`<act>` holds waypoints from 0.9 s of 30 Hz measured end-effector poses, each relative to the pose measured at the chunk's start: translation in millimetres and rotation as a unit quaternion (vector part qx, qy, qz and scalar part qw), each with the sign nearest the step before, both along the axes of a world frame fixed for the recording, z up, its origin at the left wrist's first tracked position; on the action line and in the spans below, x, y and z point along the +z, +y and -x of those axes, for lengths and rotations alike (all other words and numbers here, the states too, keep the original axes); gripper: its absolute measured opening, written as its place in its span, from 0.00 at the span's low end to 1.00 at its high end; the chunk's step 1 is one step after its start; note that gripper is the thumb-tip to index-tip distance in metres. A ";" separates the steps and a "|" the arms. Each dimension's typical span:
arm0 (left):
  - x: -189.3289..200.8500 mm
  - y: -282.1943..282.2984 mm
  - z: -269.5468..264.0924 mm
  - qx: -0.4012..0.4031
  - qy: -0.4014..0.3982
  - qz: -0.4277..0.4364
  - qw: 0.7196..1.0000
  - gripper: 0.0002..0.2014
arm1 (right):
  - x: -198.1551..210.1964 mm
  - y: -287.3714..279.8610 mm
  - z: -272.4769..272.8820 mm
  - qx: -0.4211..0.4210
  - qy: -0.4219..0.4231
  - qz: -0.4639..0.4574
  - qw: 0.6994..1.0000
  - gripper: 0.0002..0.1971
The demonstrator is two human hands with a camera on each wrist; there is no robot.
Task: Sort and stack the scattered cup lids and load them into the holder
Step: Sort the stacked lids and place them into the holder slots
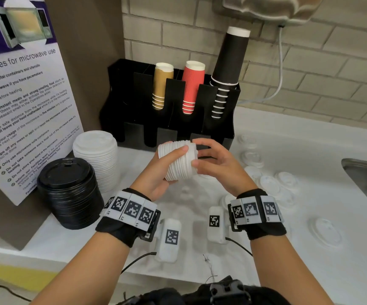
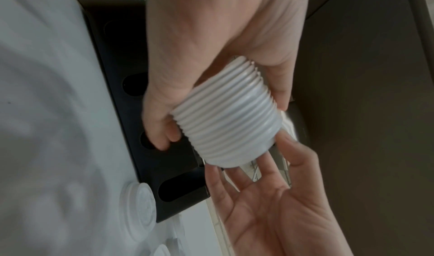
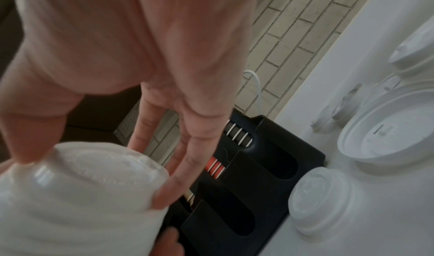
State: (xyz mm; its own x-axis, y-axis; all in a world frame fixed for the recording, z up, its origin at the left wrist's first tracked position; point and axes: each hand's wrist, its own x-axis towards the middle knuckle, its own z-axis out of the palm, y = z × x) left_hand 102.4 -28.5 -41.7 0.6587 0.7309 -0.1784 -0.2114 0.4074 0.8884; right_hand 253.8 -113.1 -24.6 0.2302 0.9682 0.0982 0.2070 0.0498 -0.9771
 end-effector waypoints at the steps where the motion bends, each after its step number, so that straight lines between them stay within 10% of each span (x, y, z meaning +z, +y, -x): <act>1: 0.6 -0.7 -0.4 -0.013 -0.004 -0.004 1.000 0.31 | 0.2 -0.2 -0.7 -0.015 0.005 -0.001 1.000 0.23; 19: 4.7 -3.2 0.6 -0.032 0.037 0.040 0.998 0.31 | 3.1 7.1 9.0 0.018 0.142 0.083 0.986 0.19; 27: -4.9 7.5 4.4 -0.010 0.143 -0.016 0.990 0.18 | 0.2 8.2 6.0 -0.035 0.051 0.186 0.981 0.16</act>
State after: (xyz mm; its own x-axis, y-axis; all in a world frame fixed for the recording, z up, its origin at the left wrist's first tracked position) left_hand 98.0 -21.0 -46.6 0.5997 0.7260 -0.3364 0.0586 0.3795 0.9233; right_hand 247.8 -104.9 -24.3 0.2876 0.9142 -0.2857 0.0977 -0.3247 -0.9408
